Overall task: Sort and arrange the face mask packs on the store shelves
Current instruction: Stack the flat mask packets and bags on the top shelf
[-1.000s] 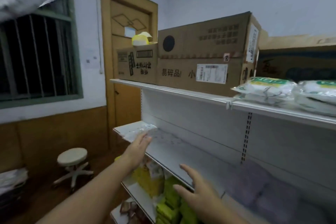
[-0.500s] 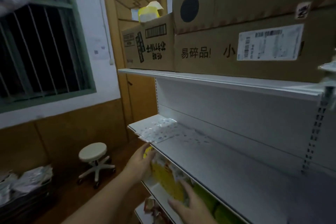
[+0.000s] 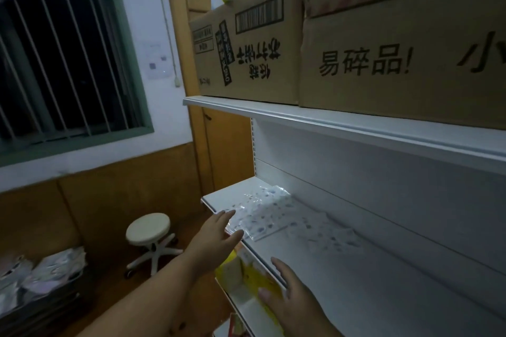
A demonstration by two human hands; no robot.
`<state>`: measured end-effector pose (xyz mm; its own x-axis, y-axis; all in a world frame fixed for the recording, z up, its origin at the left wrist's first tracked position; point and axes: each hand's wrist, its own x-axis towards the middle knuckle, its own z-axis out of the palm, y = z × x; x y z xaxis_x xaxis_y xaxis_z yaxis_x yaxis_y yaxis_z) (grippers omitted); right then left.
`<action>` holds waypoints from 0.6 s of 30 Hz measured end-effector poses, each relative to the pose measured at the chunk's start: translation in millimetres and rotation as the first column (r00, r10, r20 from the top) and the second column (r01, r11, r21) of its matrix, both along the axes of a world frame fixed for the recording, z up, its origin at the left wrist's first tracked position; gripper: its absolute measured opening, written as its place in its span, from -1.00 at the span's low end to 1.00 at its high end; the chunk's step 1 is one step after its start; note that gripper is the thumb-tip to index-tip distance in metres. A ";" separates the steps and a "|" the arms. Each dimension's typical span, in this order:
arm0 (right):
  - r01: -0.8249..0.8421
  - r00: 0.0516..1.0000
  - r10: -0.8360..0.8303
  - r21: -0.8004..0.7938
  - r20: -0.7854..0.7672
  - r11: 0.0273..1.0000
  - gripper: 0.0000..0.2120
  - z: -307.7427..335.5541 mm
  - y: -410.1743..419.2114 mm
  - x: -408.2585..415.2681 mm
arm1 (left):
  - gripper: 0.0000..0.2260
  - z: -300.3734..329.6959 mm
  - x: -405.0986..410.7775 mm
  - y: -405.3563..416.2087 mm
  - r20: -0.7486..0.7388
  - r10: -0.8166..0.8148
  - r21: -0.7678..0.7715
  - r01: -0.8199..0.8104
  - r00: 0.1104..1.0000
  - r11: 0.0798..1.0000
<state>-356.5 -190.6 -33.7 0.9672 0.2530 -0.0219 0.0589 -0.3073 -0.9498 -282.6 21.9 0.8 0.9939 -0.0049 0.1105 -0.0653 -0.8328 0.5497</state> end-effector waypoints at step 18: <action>0.252 0.962 -0.262 -0.607 0.074 0.754 -0.26 -64.7 87.7 220.5 | -0.42 -72.5 227.9 77.4 -0.080 -0.462 0.403 0.452 0.883 0.796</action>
